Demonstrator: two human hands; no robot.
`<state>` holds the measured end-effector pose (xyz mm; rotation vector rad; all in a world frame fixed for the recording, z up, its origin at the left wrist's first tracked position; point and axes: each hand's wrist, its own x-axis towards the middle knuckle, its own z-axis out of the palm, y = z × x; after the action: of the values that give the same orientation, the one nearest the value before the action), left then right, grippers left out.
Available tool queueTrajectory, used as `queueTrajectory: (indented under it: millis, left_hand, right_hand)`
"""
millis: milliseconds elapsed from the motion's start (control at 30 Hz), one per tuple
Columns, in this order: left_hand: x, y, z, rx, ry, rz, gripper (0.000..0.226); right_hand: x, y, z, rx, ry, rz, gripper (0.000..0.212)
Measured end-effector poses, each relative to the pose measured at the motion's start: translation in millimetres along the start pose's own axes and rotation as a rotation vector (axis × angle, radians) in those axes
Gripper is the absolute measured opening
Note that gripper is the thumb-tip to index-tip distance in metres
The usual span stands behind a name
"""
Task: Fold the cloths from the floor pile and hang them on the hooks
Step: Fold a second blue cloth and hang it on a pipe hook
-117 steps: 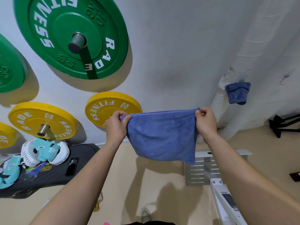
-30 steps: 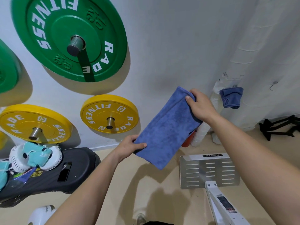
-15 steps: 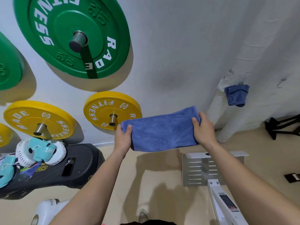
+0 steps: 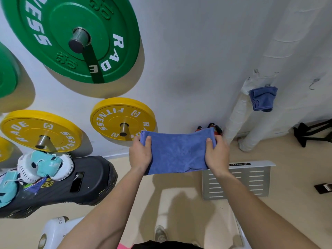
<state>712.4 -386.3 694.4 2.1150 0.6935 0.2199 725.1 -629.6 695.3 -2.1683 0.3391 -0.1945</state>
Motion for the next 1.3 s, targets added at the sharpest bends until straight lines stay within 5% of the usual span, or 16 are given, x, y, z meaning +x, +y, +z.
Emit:
queueTrajectory:
  millis: [333, 600, 667, 733, 833, 900, 967, 1033, 1100, 1167, 1300]
  left_hand:
    - [-26, 26, 36, -0.175, -0.348, 0.140, 0.013]
    - [-14, 25, 20, -0.258, -0.458, 0.035, 0.033]
    - [-7, 21, 19, -0.222, -0.454, 0.052, 0.026]
    - [3, 19, 15, -0.218, -0.443, 0.087, 0.017]
    - [13, 20, 5, -0.171, -0.498, 0.135, 0.019]
    - [18, 25, -1, -0.073, -0.584, 0.241, 0.019]
    - [22, 32, -4, -0.023, -0.692, 0.342, 0.020]
    - [25, 39, -4, -0.077, -0.761, 0.345, 0.018]
    - [29, 42, 1, -0.106, -0.729, 0.322, 0.014]
    - [32, 41, 11, -0.006, -0.584, 0.346, 0.024]
    - [31, 46, 41, 0.197, -0.414, 0.354, 0.039]
  right_hand:
    - [-36, -41, 49, 0.165, -0.318, 0.022, 0.005]
    - [-35, -42, 51, 0.389, -0.626, 0.082, 0.027]
    - [-35, -45, 52, 0.333, -0.707, 0.024, 0.023]
    - [-31, -42, 53, 0.234, -0.736, -0.038, 0.040]
    - [-21, -33, 45, 0.005, -0.485, -0.108, 0.048]
    - [-11, -32, 37, -0.163, -0.410, -0.158, 0.075]
    - [1, -37, 34, -0.316, -0.515, -0.221, 0.097]
    - [13, -44, 32, -0.368, -0.681, -0.270, 0.083]
    - [20, -44, 30, -0.190, -0.770, -0.134, 0.046]
    - [25, -38, 24, 0.068, -0.721, 0.039, 0.026]
    - [22, -24, 9, 0.449, -0.446, 0.200, 0.033]
